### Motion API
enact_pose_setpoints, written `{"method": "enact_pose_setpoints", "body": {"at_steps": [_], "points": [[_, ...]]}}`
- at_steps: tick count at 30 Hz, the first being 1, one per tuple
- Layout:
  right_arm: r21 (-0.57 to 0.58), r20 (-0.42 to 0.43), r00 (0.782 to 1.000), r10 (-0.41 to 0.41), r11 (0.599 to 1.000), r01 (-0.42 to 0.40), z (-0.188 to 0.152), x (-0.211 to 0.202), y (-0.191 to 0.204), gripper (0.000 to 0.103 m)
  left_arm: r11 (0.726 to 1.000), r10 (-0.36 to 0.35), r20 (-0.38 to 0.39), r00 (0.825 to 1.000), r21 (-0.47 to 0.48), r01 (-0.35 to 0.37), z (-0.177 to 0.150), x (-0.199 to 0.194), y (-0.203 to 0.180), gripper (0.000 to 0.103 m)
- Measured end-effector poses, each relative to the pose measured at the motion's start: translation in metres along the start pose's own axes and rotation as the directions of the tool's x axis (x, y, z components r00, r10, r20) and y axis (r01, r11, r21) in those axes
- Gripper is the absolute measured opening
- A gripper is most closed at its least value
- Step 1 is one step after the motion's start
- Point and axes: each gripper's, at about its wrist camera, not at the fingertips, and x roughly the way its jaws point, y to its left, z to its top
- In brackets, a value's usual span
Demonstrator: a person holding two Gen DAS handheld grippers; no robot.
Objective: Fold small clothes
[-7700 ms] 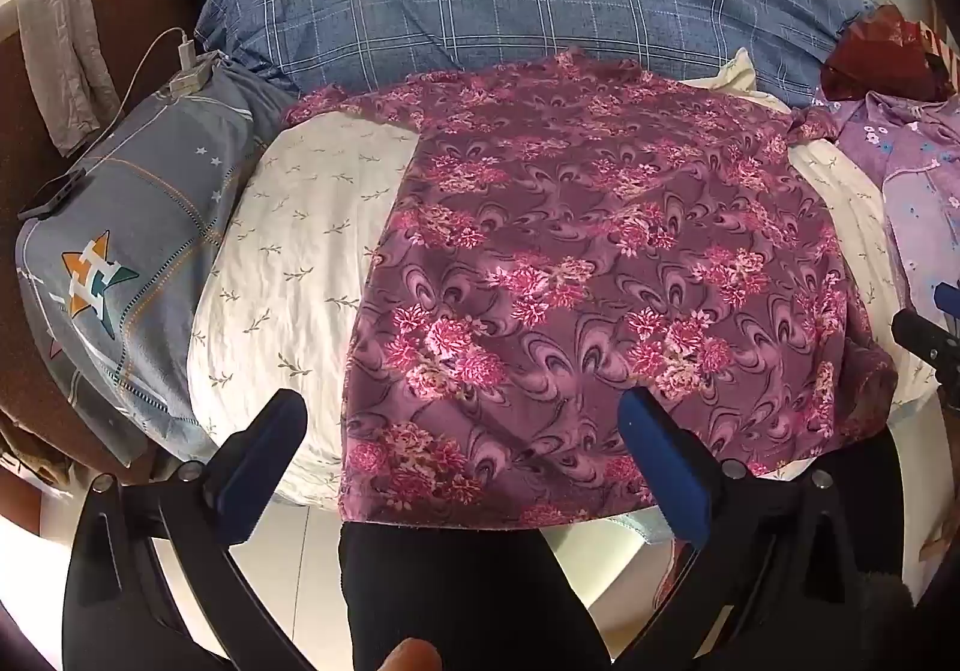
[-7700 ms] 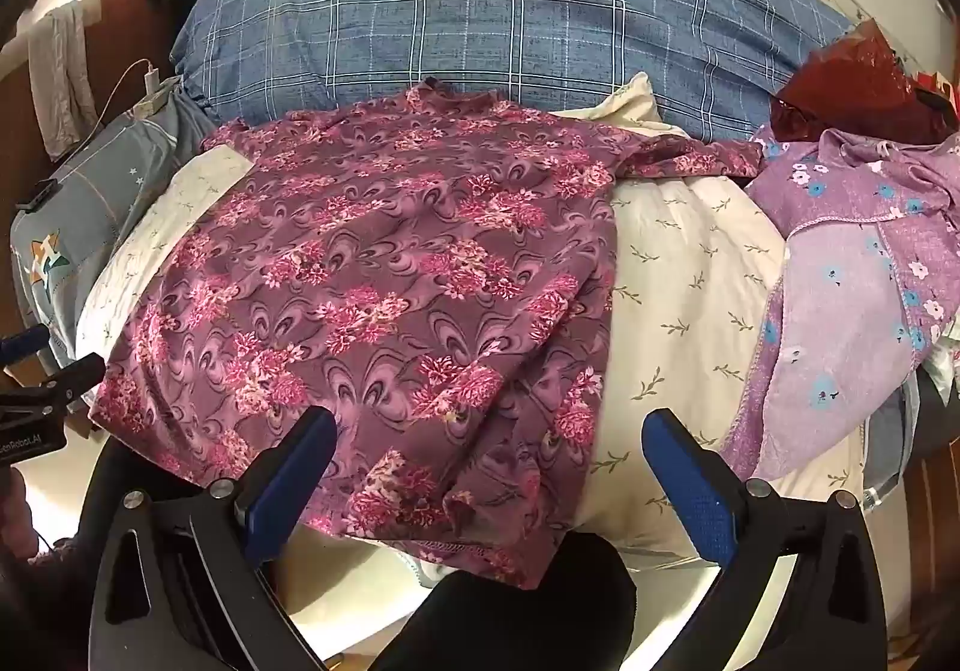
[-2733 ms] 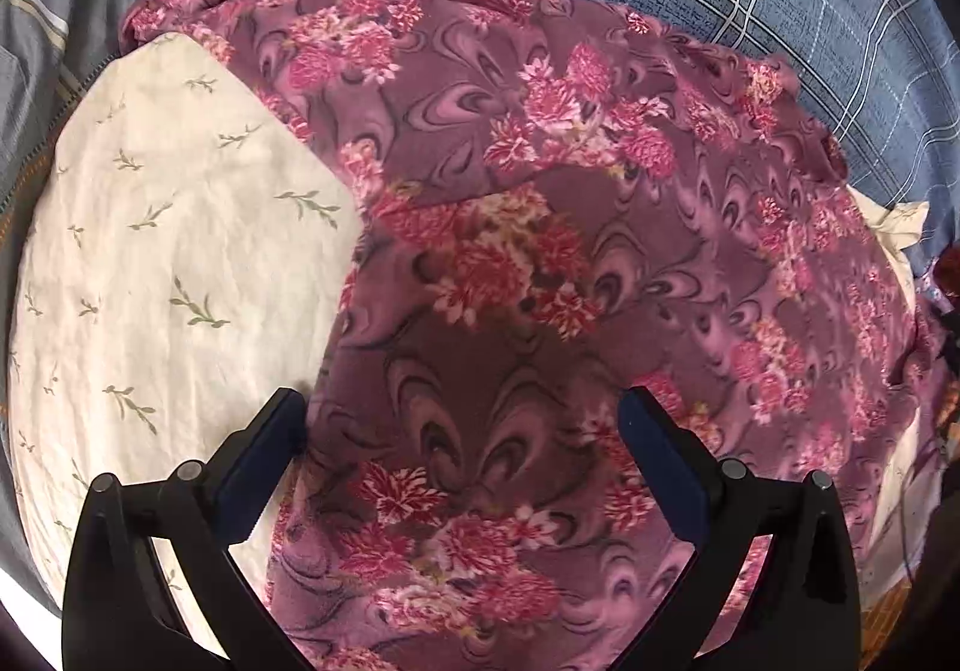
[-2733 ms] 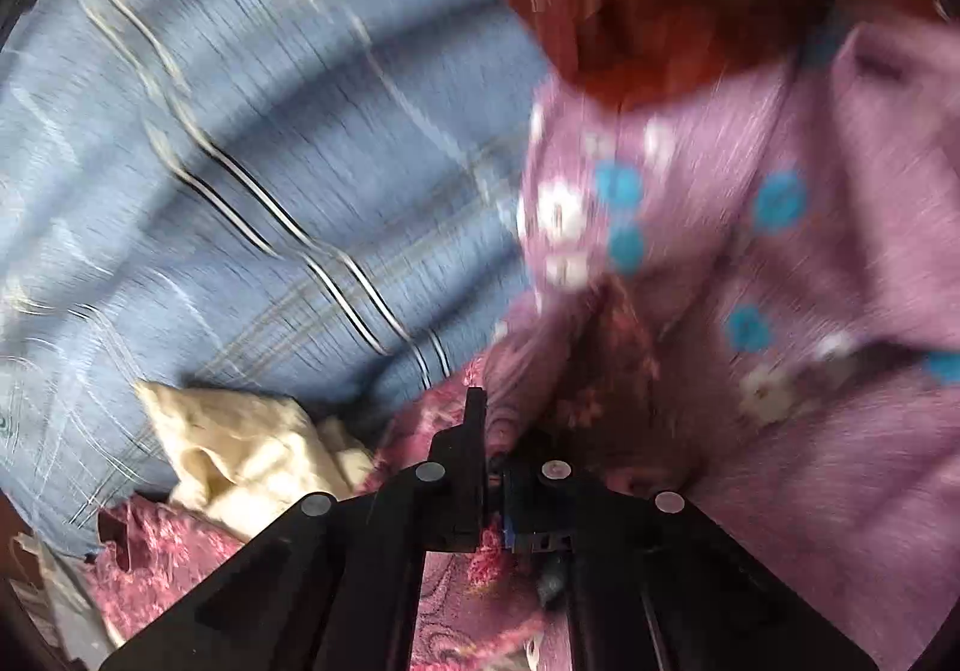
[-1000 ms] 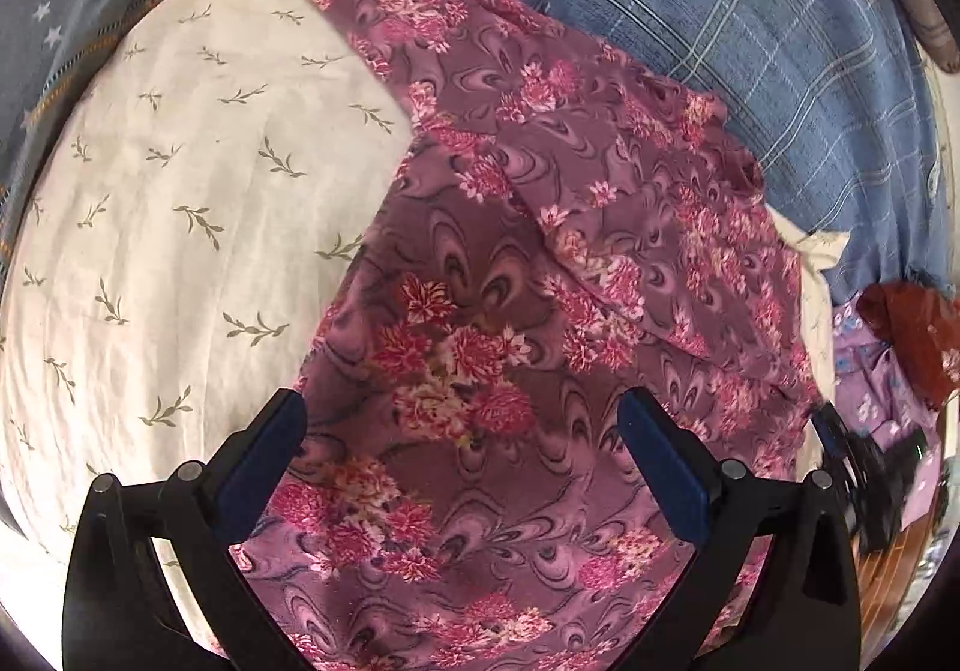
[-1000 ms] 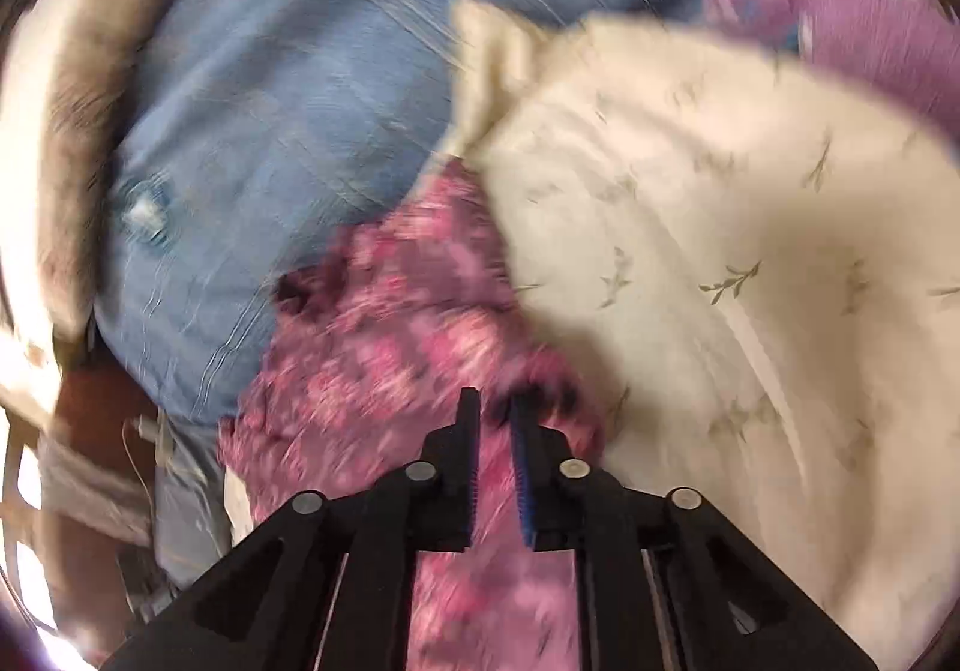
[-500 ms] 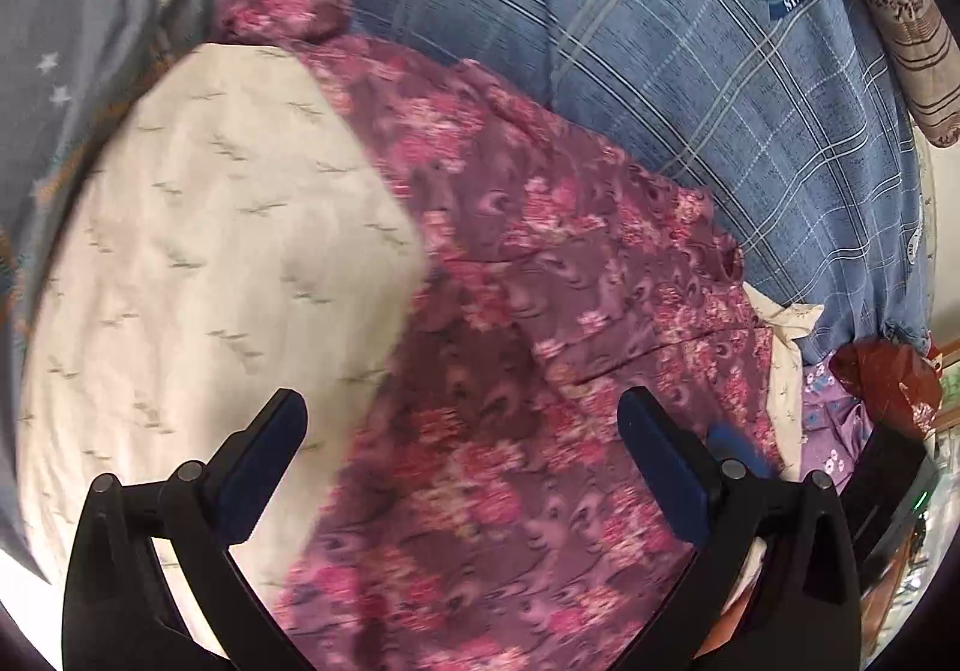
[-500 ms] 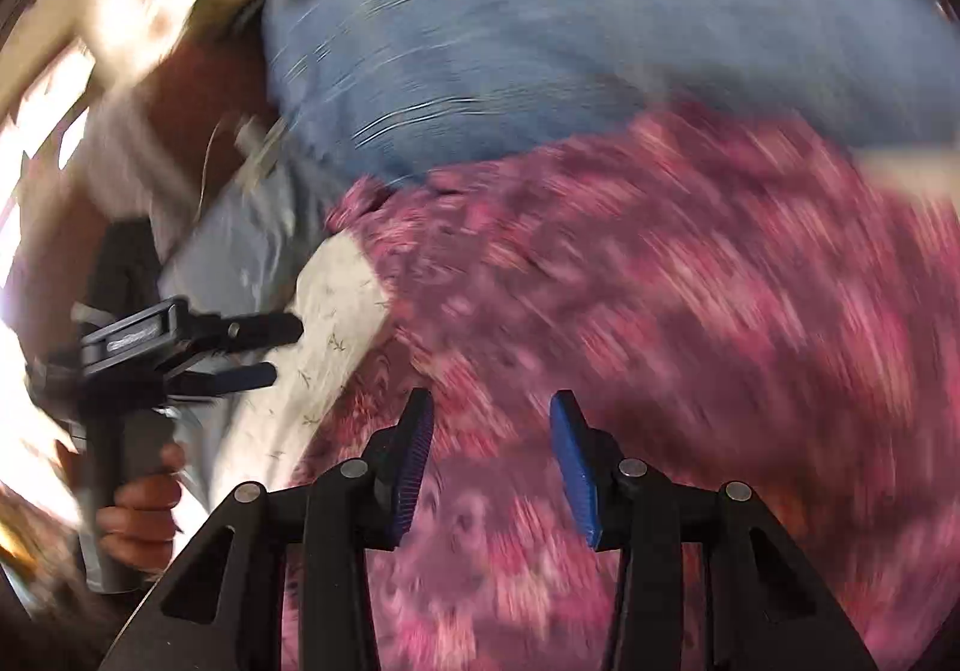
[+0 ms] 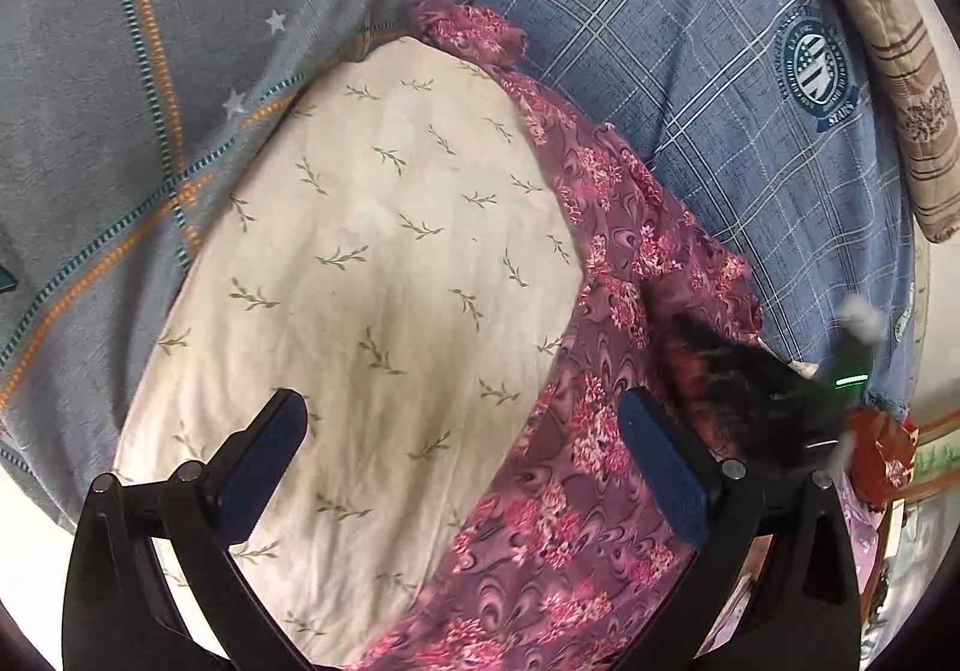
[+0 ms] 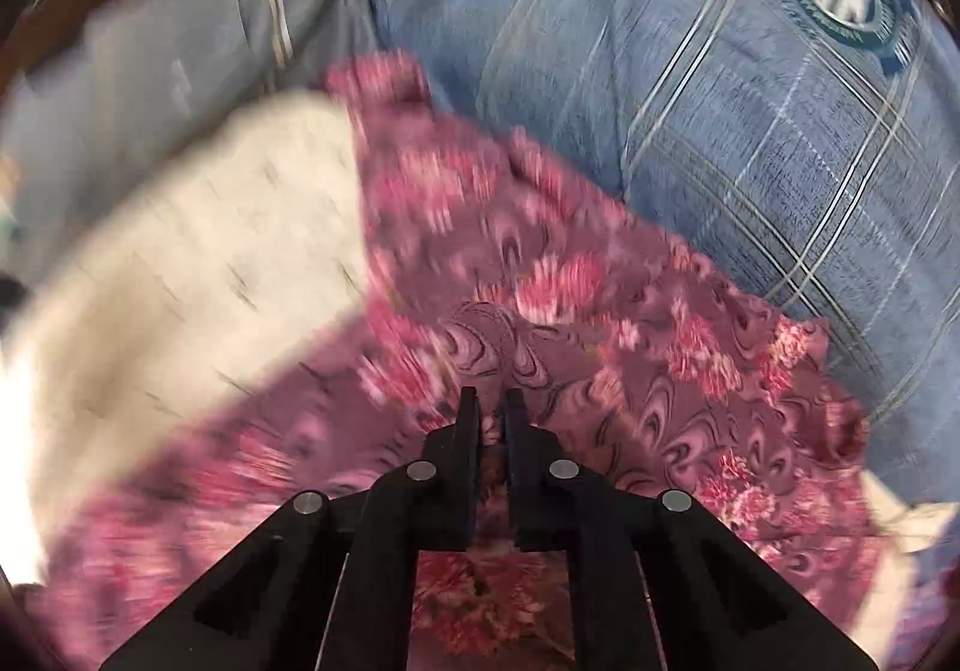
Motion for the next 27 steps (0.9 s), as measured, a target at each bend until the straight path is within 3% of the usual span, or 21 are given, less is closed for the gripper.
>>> {"method": "enact_pose_setpoints", "body": {"at_steps": [1, 2, 3, 4, 5, 6, 7, 8, 9, 11, 14, 16, 18, 22, 25, 27], "points": [[0.016, 0.048, 0.985, 0.166, 0.986, -0.167, 0.004, -0.023, -0.012, 0.007, 1.000, -0.003, 0.004, 1.000, 0.002, 0.003, -0.001, 0.000, 0.000, 0.103], [0.005, 0.082, 0.954, 0.288, 0.957, -0.289, 0.007, -0.040, -0.019, 0.007, 1.000, -0.007, 0.003, 1.000, 0.001, 0.007, -0.002, -0.001, 0.003, 0.103], [-0.020, 0.091, 0.899, 0.429, 0.903, -0.429, 0.009, -0.057, -0.025, 0.007, 1.000, -0.012, -0.001, 1.000, -0.002, 0.012, -0.002, 0.001, 0.003, 0.103], [-0.048, 0.081, 0.856, 0.510, 0.860, -0.508, 0.011, -0.070, -0.027, 0.007, 1.000, -0.020, -0.008, 1.000, -0.006, 0.020, -0.003, 0.004, 0.002, 0.103], [-0.078, 0.065, 0.840, 0.539, 0.842, -0.534, 0.014, -0.079, -0.027, 0.007, 1.000, -0.027, -0.012, 1.000, -0.008, 0.027, -0.004, 0.005, 0.001, 0.103], [-0.088, 0.037, 0.837, 0.546, 0.836, -0.542, 0.016, -0.079, -0.027, 0.007, 0.999, -0.031, -0.017, 0.999, -0.010, 0.031, -0.004, 0.008, -0.001, 0.103], [-0.082, 0.022, 0.860, 0.511, 0.858, -0.507, 0.019, -0.072, -0.028, 0.010, 0.999, -0.032, -0.025, 0.999, -0.008, 0.032, -0.006, 0.013, -0.005, 0.103], [-0.056, 0.014, 0.911, 0.413, 0.910, -0.411, 0.022, -0.059, -0.031, 0.024, 0.999, -0.032, -0.032, 0.999, -0.003, 0.032, -0.008, 0.015, -0.008, 0.103], [-0.016, -0.004, 0.947, 0.322, 0.947, -0.322, 0.023, -0.047, -0.037, 0.029, 1.000, -0.026, -0.045, 0.999, 0.006, 0.026, -0.009, 0.017, -0.012, 0.103], [0.096, -0.026, 0.971, 0.237, 0.968, -0.234, 0.019, -0.034, -0.058, 0.029, 0.999, -0.017, -0.066, 0.998, 0.043, 0.020, -0.013, 0.021, -0.021, 0.103], [0.268, 0.057, 0.973, 0.223, 0.935, -0.230, -0.008, -0.057, -0.107, 0.033, 0.996, -0.013, -0.068, 0.998, 0.085, 0.018, -0.016, 0.023, -0.034, 0.103], [0.339, 0.059, 0.992, 0.110, 0.933, -0.124, -0.035, -0.078, -0.144, 0.050, 0.994, -0.022, -0.083, 0.996, 0.103, 0.031, -0.019, 0.028, -0.046, 0.103], [0.408, 0.029, 1.000, 0.006, 0.913, -0.017, -0.058, -0.091, -0.181, 0.056, 0.992, -0.037, -0.104, 0.994, 0.120, 0.049, -0.022, 0.035, -0.059, 0.103], [0.557, -0.087, 0.993, -0.080, 0.822, 0.115, -0.114, -0.086, -0.245, 0.056, 0.984, -0.027, -0.144, 0.989, 0.173, 0.052, -0.034, 0.051, -0.087, 0.103], [0.583, -0.138, 0.985, -0.107, 0.795, 0.168, -0.135, -0.066, -0.262, 0.056, 0.978, 0.007, -0.165, 0.986, 0.206, 0.028, -0.041, 0.061, -0.102, 0.103], [0.580, -0.163, 0.970, -0.182, 0.777, 0.243, -0.138, -0.052, -0.266, 0.054, 0.977, 0.025, -0.170, 0.985, 0.215, 0.012, -0.042, 0.065, -0.108, 0.103]]}}
